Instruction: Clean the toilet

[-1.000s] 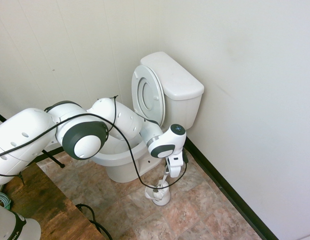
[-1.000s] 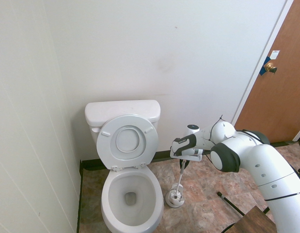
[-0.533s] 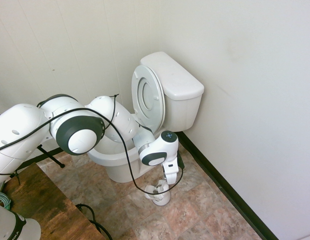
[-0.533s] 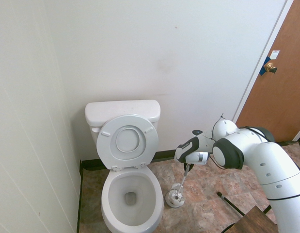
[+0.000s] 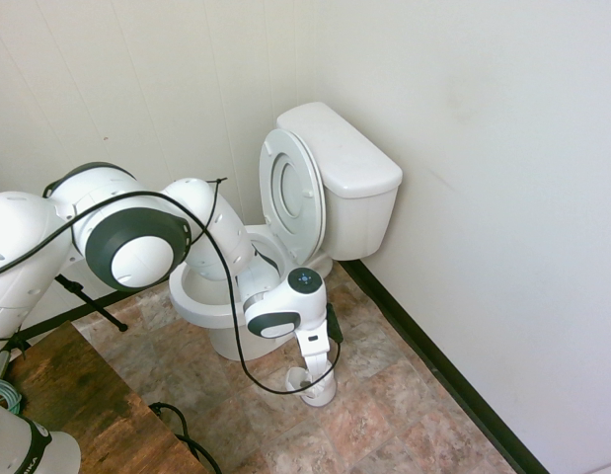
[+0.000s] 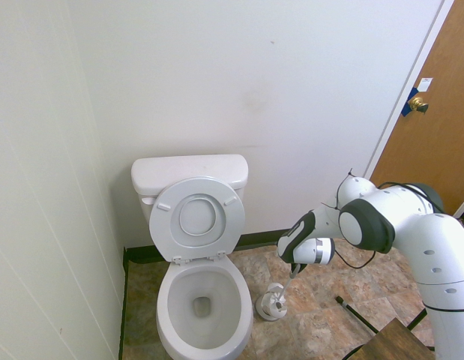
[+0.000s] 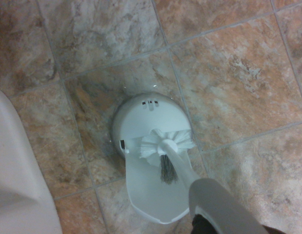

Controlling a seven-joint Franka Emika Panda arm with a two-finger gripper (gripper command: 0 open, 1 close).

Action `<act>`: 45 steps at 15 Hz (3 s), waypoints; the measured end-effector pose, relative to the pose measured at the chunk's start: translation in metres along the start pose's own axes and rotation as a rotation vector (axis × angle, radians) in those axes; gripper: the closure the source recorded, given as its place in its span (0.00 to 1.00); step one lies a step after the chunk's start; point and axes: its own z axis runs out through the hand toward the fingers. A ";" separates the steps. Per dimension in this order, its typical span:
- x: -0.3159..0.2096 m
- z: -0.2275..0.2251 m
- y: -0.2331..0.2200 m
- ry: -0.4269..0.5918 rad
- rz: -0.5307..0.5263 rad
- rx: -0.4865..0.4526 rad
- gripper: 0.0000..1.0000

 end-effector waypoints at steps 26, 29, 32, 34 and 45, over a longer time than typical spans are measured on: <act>-0.268 -0.389 0.043 0.145 -0.201 0.163 1.00; -0.285 -0.389 0.045 0.142 -0.210 0.167 1.00; -0.286 -0.402 0.039 0.139 -0.201 0.193 1.00; -0.308 -0.419 0.028 0.140 -0.210 0.220 1.00; -0.398 -0.293 -0.131 0.117 -0.208 0.152 1.00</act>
